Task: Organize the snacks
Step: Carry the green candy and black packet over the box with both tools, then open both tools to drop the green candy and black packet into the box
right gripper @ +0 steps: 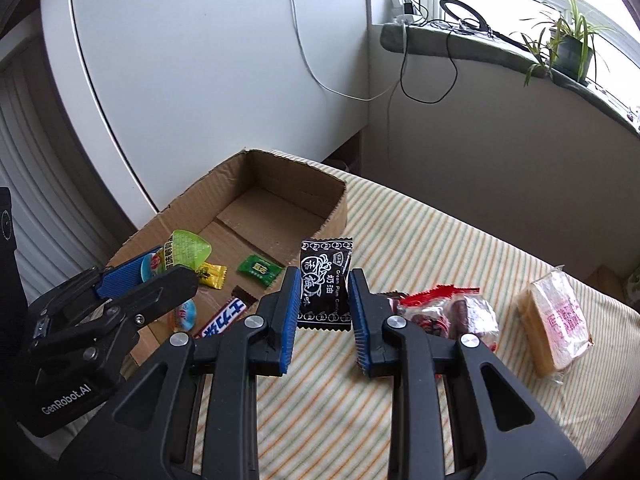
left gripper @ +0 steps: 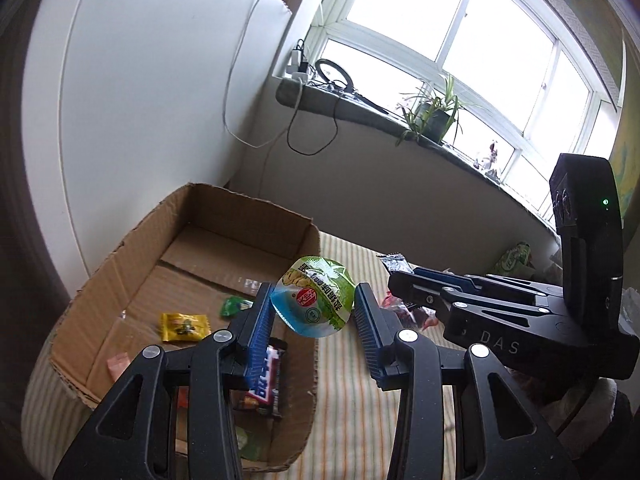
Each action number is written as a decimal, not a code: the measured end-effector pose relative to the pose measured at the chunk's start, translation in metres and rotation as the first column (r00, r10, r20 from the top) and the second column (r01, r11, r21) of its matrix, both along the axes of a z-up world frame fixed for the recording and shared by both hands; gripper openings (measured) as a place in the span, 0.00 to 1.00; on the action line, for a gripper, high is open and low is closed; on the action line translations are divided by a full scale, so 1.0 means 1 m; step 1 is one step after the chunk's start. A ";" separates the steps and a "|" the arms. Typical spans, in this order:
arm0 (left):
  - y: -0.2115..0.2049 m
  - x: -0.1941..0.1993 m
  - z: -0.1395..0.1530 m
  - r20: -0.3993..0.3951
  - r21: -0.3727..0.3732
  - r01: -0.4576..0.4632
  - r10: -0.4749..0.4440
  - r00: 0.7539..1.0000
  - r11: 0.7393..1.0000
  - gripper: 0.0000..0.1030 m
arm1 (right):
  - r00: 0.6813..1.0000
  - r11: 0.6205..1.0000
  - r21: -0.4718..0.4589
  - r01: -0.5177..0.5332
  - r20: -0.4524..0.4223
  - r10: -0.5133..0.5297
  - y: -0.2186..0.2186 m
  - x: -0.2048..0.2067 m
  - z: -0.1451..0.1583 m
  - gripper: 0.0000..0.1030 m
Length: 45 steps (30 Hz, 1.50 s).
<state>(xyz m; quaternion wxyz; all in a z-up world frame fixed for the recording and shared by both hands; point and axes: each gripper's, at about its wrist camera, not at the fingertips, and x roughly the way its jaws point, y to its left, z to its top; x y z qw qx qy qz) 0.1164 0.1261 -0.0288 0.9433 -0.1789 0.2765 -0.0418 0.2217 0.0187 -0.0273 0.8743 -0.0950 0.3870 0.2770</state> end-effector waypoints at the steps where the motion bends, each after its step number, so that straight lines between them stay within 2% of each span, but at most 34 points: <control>1: 0.004 0.000 -0.001 -0.002 0.003 -0.012 0.012 1.000 1.000 0.38 | 1.000 1.000 0.000 -0.007 -0.002 0.007 0.005 0.001 -0.001 0.24; 7: 0.020 -0.004 -0.007 -0.007 0.029 -0.065 0.066 0.998 0.997 0.38 | 0.999 0.999 -0.004 -0.048 -0.016 0.048 0.034 0.004 -0.009 0.24; 18: 0.046 -0.007 -0.018 -0.026 0.030 -0.130 0.131 0.991 0.991 0.38 | 0.996 0.997 -0.018 -0.080 -0.047 0.079 0.062 0.010 -0.028 0.24; 27: 0.054 -0.008 -0.020 -0.033 0.050 -0.166 0.168 0.985 0.985 0.38 | 0.994 0.994 -0.031 -0.101 -0.054 0.099 0.073 0.007 -0.036 0.25; 35: 0.056 -0.010 -0.017 -0.018 0.051 -0.193 0.194 0.981 0.980 0.39 | 0.995 0.994 -0.048 -0.102 -0.027 0.100 0.074 0.001 -0.032 0.25; 36: 0.056 -0.010 -0.017 -0.019 0.051 -0.194 0.195 0.981 0.980 0.39 | 0.995 0.994 -0.048 -0.098 -0.025 0.097 0.072 0.001 -0.031 0.26; 38: 0.055 -0.010 -0.017 -0.020 0.051 -0.193 0.194 0.981 0.980 0.40 | 0.996 0.995 -0.043 -0.089 -0.020 0.088 0.069 0.001 -0.030 0.40; 43: 0.054 -0.009 -0.015 -0.012 0.048 -0.196 0.197 0.980 0.979 0.40 | 0.998 0.997 -0.041 -0.065 -0.007 0.064 0.058 0.002 -0.025 0.44; 45: 0.052 -0.009 -0.014 -0.008 0.045 -0.195 0.196 0.981 0.980 0.40 | 0.999 0.998 -0.038 -0.051 0.004 0.051 0.052 0.002 -0.022 0.57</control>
